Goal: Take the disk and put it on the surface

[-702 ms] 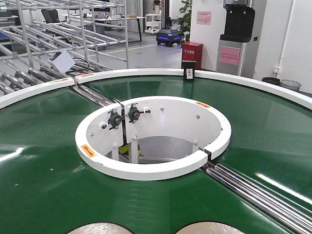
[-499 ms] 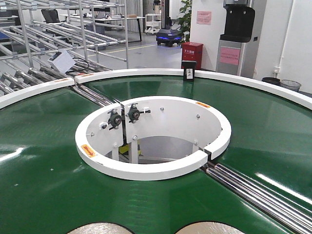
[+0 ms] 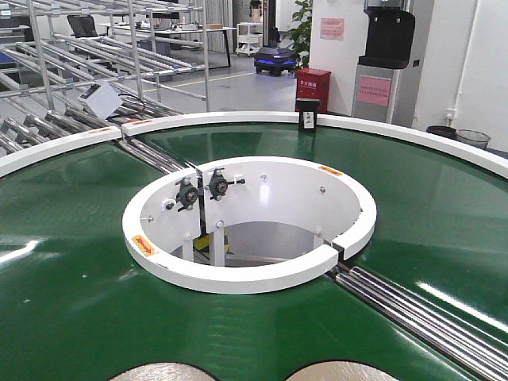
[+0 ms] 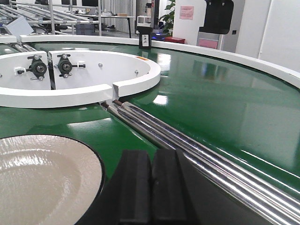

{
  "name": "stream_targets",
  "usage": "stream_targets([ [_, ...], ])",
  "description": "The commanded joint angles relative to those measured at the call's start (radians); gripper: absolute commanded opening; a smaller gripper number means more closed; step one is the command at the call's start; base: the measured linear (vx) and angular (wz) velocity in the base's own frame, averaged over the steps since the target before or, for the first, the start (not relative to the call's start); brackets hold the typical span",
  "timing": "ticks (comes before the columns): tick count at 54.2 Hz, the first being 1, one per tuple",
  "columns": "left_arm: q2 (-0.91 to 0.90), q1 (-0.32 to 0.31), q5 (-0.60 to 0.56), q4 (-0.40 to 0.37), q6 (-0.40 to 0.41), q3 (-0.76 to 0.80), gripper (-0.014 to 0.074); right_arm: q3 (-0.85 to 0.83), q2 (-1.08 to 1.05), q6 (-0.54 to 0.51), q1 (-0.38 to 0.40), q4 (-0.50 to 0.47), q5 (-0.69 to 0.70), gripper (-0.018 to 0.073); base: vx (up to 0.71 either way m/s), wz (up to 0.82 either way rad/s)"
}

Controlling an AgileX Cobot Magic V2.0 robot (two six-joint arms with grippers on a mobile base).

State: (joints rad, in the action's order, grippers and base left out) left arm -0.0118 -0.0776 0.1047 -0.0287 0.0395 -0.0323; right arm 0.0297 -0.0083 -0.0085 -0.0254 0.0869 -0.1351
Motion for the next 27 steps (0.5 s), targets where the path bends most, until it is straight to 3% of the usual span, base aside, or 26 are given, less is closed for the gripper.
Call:
stream_targets([
  [1,-0.014,-0.003,-0.142,-0.002,0.002,0.023,-0.0004,0.007,-0.012,-0.001,0.005,0.009,0.090,-0.0008,0.00,0.00],
  [10,-0.014,-0.003,-0.234,-0.002,0.002,0.034,-0.0004,0.007,-0.012,-0.001,0.005,0.009,0.153,-0.0008,0.00,0.00],
  [21,-0.014,-0.003,-0.363,-0.002,0.002,0.048,-0.0004,-0.002,-0.012,0.000,0.005,0.009,0.416,-0.0008,0.00,0.00],
  [27,-0.013,-0.003,-0.286,-0.001,-0.002,0.143,-0.0004,-0.092,0.007,0.009,0.005,-0.067,0.309,-0.0008,0.00,0.00],
])
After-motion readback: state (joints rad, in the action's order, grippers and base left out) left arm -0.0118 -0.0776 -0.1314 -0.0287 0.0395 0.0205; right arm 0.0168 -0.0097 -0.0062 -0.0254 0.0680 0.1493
